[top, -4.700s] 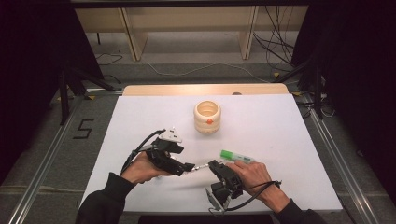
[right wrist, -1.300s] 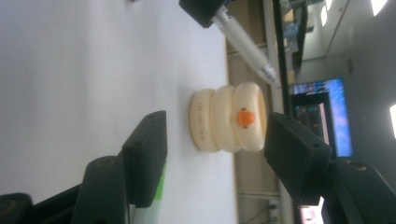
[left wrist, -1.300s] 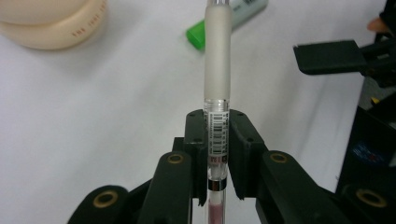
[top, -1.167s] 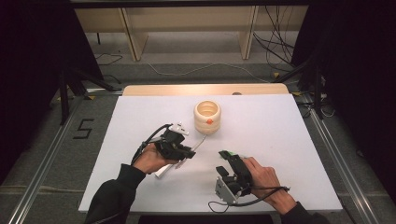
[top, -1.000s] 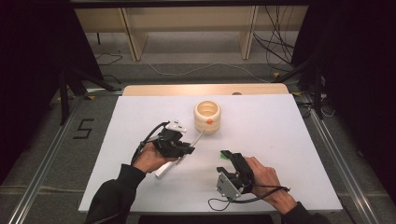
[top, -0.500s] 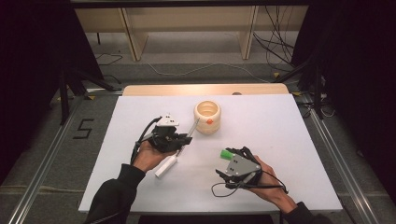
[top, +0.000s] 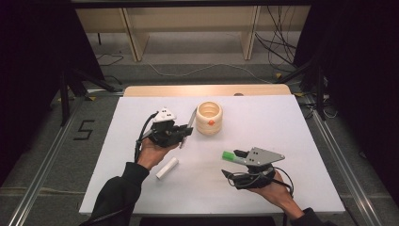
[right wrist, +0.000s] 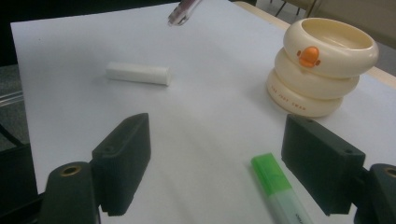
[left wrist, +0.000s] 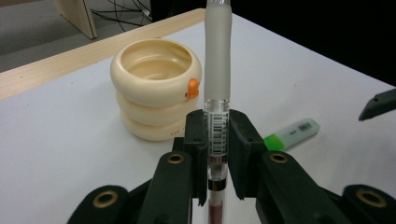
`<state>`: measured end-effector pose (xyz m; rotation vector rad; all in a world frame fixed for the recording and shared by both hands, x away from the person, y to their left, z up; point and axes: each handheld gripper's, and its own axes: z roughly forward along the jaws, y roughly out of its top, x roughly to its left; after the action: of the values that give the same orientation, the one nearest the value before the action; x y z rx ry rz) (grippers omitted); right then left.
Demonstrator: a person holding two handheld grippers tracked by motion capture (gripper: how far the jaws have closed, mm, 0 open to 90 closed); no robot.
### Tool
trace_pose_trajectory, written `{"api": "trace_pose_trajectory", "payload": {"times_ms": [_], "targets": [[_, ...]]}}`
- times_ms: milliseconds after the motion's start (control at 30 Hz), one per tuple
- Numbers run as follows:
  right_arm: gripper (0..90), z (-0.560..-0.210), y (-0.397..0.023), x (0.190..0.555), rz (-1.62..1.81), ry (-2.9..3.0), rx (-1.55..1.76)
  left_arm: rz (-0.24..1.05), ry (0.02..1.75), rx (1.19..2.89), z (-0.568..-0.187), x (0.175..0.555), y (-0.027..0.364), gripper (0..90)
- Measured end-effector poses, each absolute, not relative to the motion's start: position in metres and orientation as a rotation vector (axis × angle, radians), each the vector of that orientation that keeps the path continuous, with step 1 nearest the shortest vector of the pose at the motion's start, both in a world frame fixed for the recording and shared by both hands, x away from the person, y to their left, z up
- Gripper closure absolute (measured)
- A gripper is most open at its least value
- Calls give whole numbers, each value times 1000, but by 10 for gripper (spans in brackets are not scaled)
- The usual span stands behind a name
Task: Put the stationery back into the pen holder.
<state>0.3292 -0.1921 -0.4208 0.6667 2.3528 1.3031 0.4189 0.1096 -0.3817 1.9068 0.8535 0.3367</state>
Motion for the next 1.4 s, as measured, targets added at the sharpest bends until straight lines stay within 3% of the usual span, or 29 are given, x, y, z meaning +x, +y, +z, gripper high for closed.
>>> {"api": "trace_pose_trajectory", "payload": {"times_ms": [733, 1400], "targets": [[249, -427, -205, 326, 1397, 2374, 752, 382, 934, 1750, -368, 477, 87, 790], [249, -428, -205, 325, 1392, 2397, 764, 391, 959, 1729, -365, 515, 66, 790]]}}
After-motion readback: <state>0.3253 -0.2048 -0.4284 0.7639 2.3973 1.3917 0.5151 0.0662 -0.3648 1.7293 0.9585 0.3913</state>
